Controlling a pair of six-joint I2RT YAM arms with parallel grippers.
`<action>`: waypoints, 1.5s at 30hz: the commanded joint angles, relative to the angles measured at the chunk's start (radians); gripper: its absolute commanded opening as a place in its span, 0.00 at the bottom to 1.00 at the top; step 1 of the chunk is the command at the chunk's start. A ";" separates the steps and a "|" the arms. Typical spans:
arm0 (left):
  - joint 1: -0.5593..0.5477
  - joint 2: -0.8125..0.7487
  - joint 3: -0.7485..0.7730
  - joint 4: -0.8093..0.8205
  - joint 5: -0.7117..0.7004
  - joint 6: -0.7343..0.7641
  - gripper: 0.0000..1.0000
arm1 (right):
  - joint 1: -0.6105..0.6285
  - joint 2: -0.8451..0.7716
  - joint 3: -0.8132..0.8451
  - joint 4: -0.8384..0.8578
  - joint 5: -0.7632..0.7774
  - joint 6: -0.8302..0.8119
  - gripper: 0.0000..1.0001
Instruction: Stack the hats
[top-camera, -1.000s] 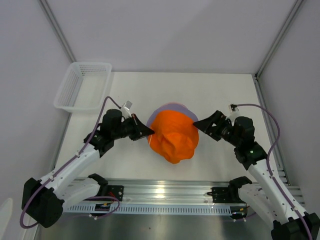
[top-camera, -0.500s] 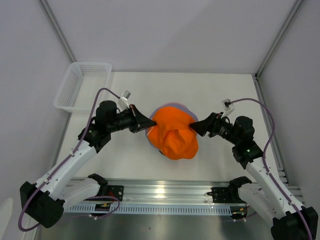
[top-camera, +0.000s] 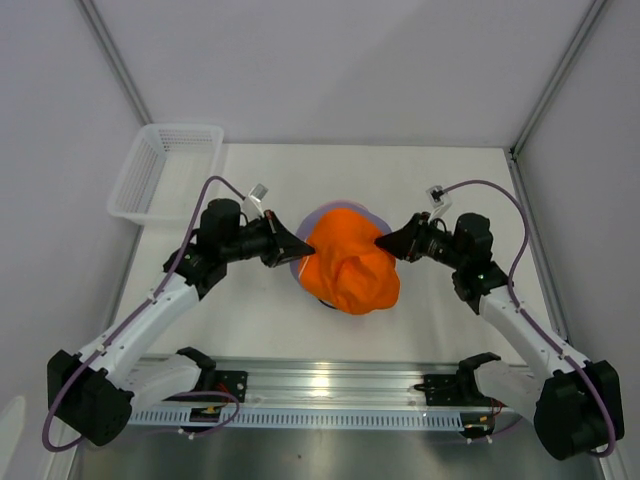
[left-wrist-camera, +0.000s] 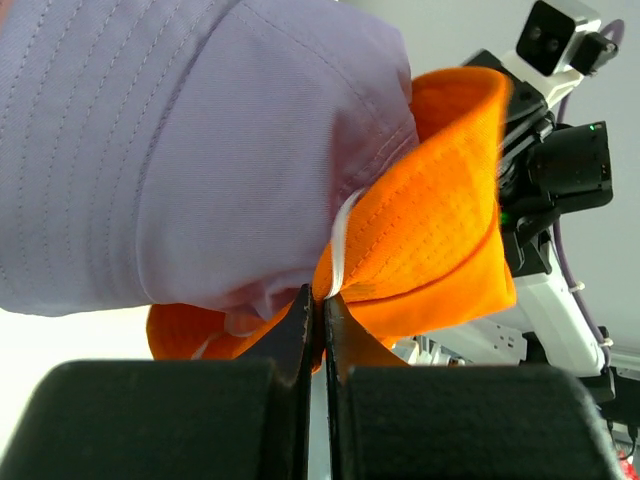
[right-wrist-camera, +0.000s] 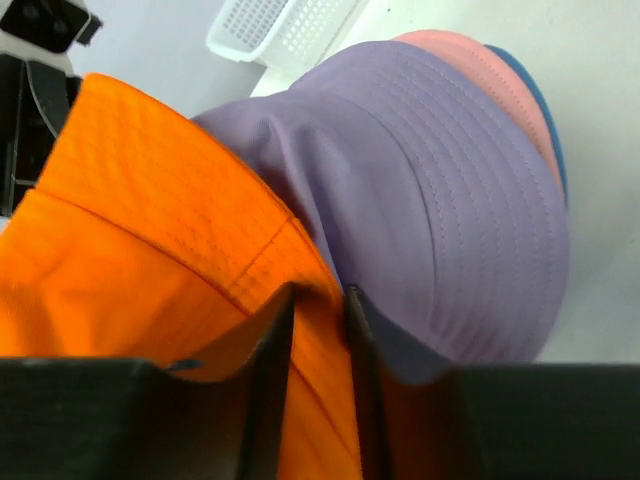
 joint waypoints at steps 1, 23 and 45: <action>0.007 0.009 0.054 0.007 0.025 0.011 0.01 | -0.002 -0.022 0.042 0.065 -0.031 0.006 0.19; 0.099 0.069 0.059 -0.022 0.000 -0.105 0.01 | -0.007 0.191 0.323 -0.369 0.187 0.009 0.00; 0.106 0.334 -0.190 0.066 -0.171 -0.075 0.01 | -0.005 0.361 0.332 -0.464 0.235 -0.037 0.00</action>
